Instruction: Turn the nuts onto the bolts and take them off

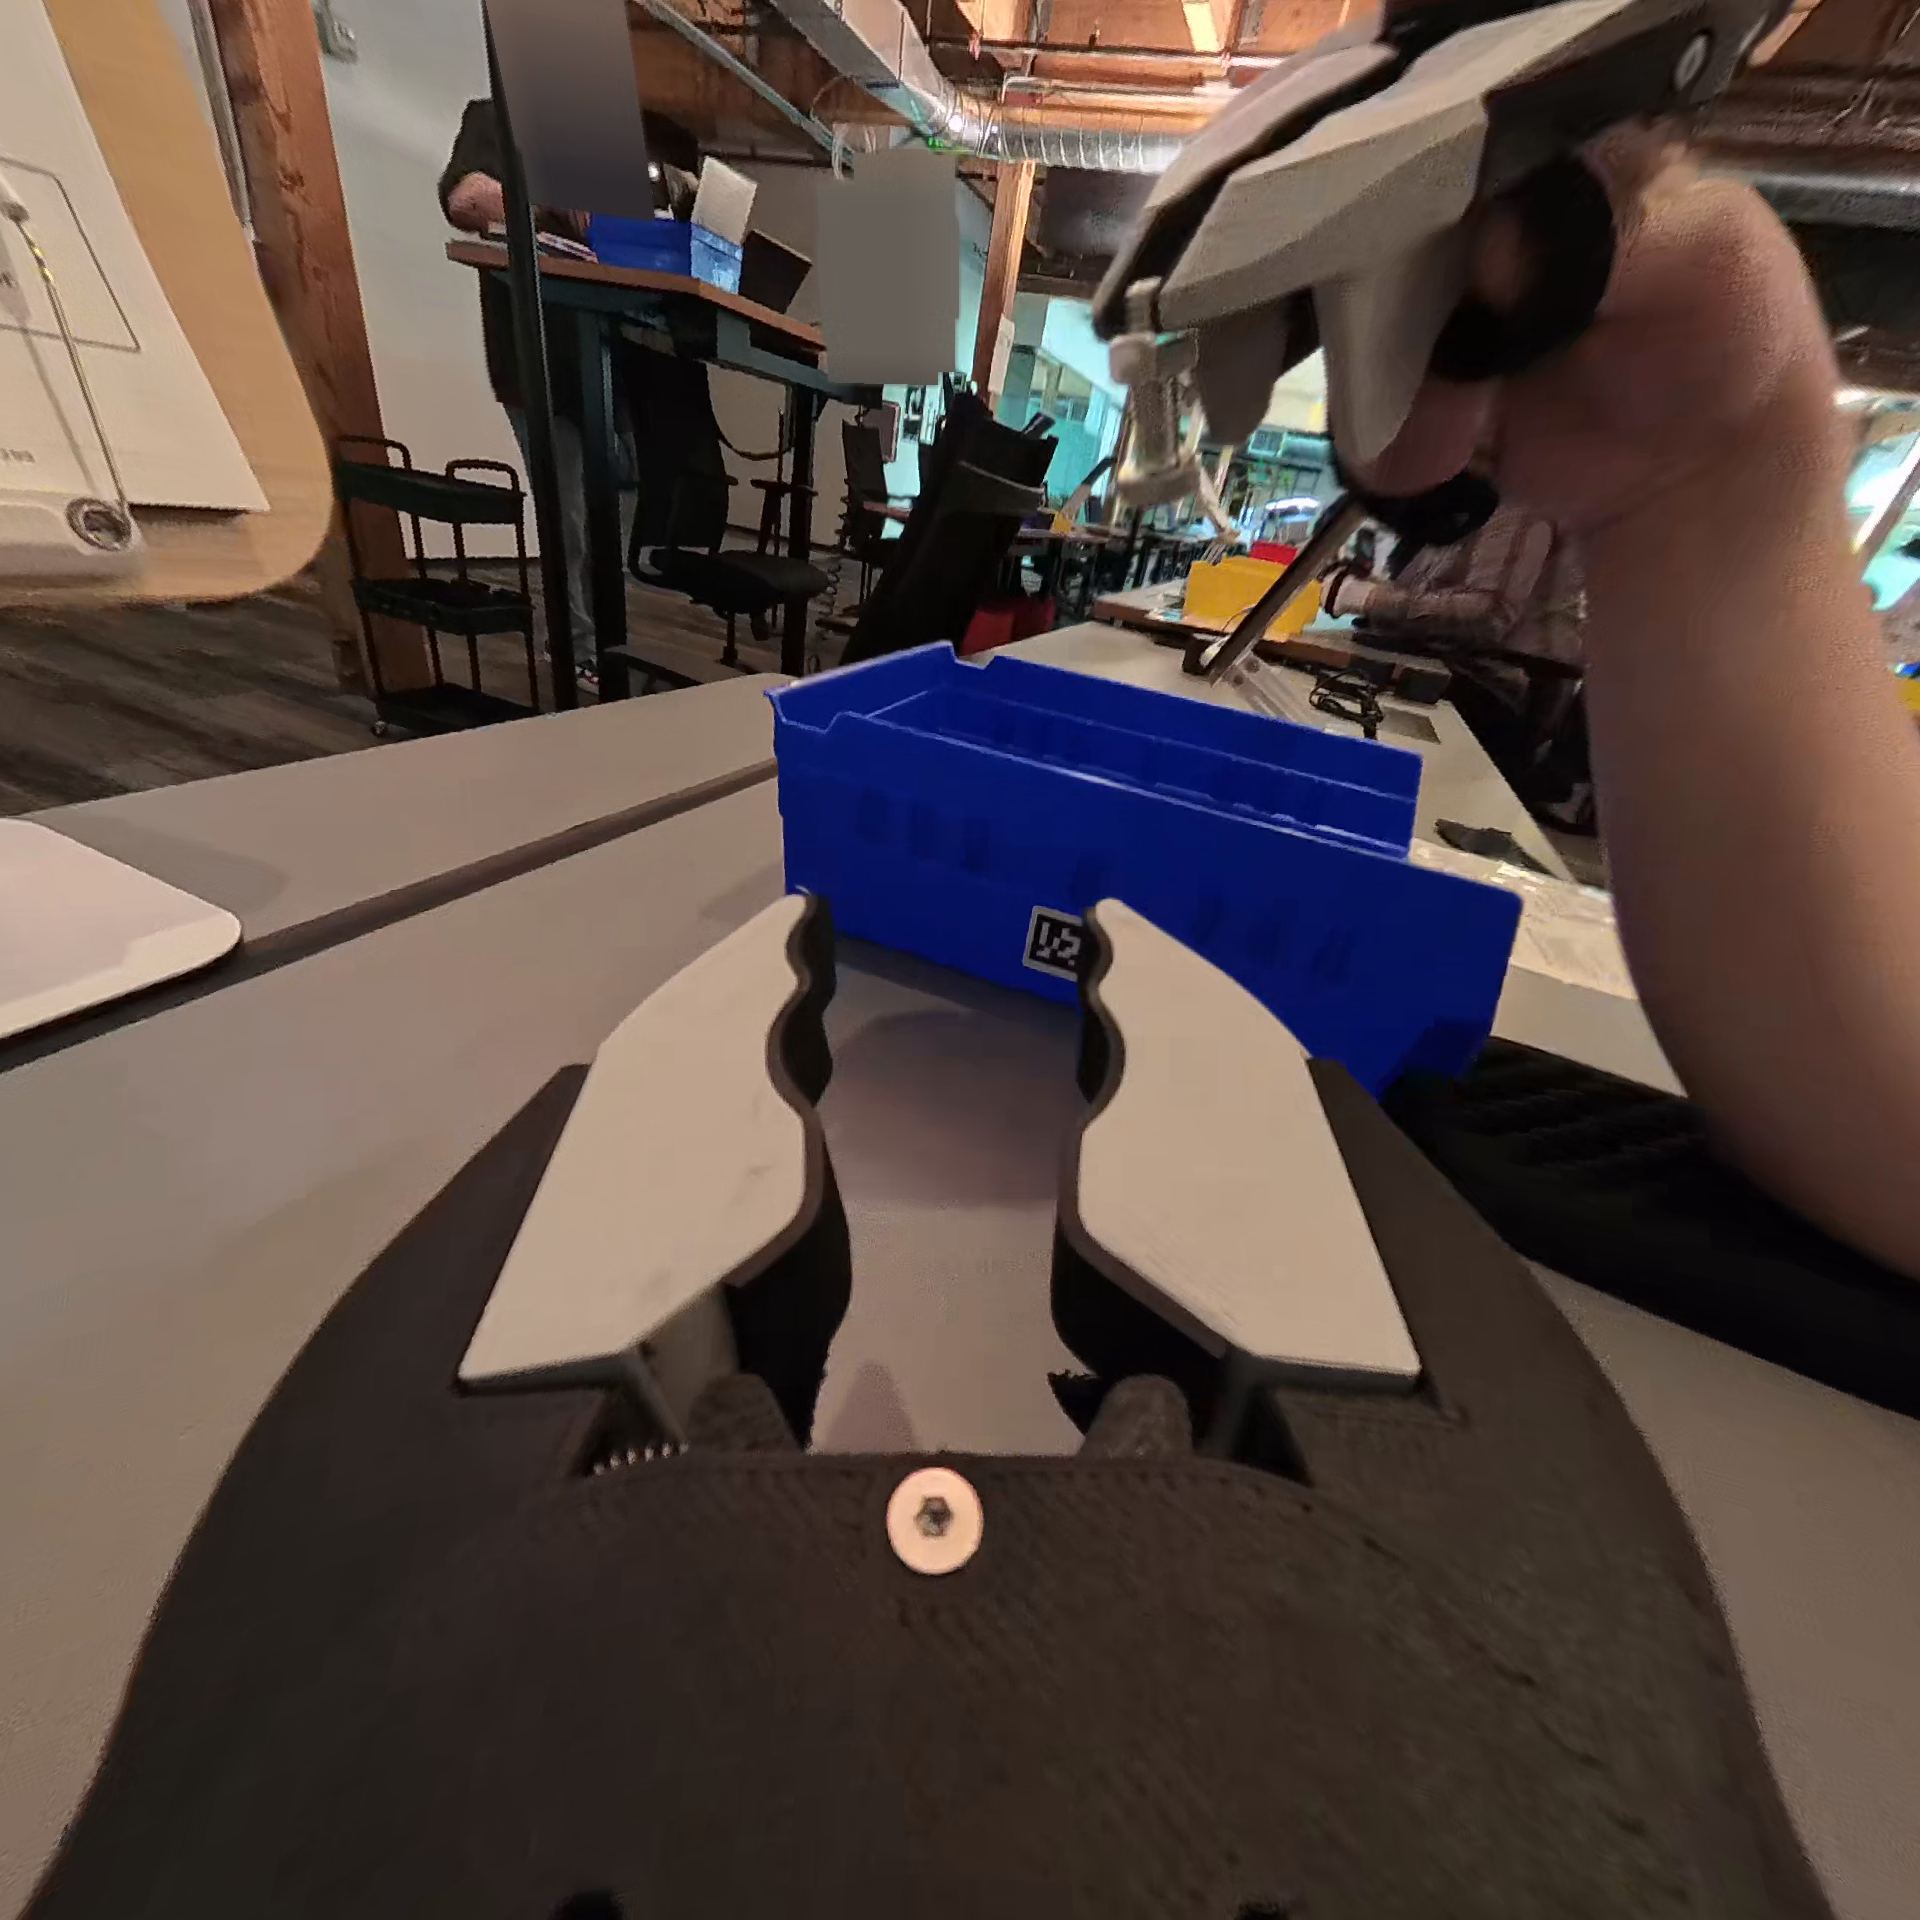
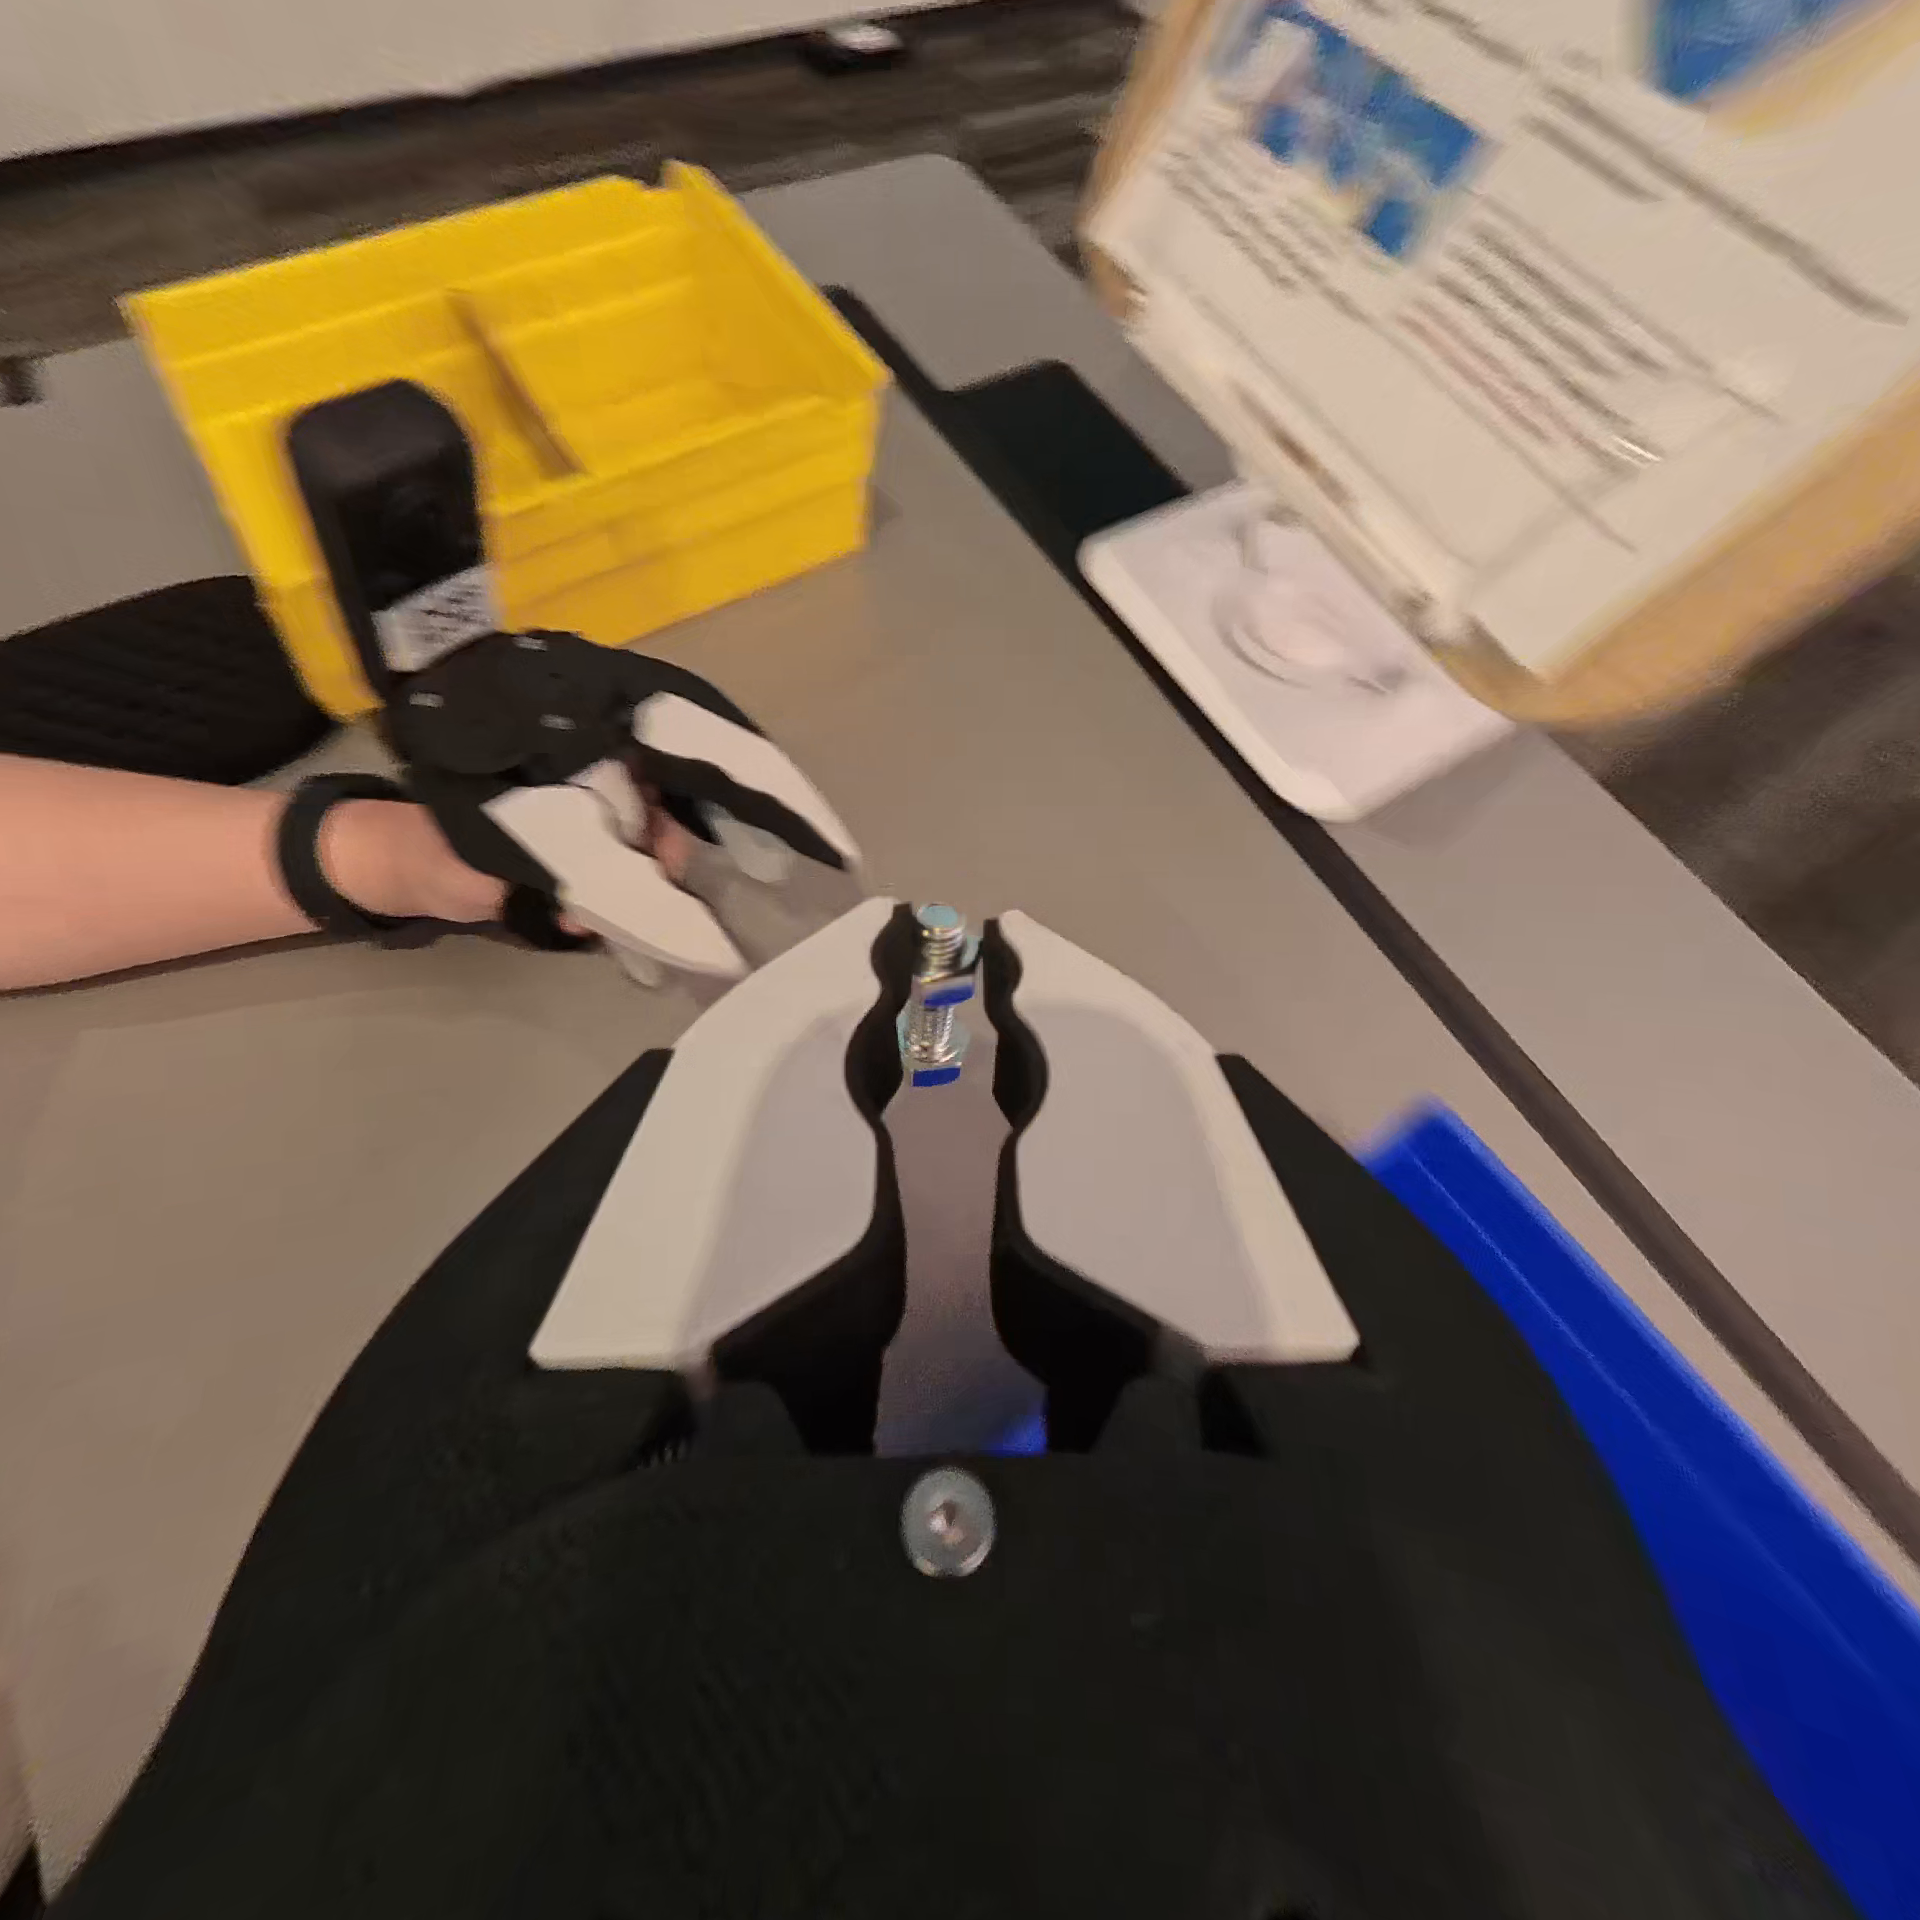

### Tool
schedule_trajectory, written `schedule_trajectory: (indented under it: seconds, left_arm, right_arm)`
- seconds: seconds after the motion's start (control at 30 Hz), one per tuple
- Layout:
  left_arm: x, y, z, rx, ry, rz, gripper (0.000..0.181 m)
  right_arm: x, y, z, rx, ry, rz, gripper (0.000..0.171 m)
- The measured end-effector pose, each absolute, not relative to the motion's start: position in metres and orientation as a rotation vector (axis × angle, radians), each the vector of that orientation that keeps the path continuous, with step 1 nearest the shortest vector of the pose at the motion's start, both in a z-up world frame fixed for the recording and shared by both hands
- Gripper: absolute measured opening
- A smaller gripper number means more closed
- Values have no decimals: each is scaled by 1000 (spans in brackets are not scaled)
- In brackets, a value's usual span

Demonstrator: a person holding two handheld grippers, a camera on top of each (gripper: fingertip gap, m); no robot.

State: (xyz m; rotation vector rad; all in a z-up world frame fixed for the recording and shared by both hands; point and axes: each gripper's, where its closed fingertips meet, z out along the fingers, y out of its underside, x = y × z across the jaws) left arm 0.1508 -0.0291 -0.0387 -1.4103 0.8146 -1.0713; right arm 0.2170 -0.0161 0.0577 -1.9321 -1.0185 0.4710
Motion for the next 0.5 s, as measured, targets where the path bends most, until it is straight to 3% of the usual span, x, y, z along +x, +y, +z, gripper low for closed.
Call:
schedule_trajectory:
  seconds: [0.1,0.23,0.33,0.5]
  left_arm:
    - [156,-28,-52,-1443,857,-1009,43]
    - [162,-31,-61,-1464,920,-970,43]
    - [161,-32,-61,-1466,921,-977,43]
    - [160,-31,-59,-1467,906,-1004,43]
  right_arm:
    - [307,-8,27,-2210,-803,236,14]
    - [405,-10,-60,-2688,-528,72,16]
    - [438,-12,-106,-2892,-378,48,15]
    - [454,-13,-126,-2976,-340,-68,15]
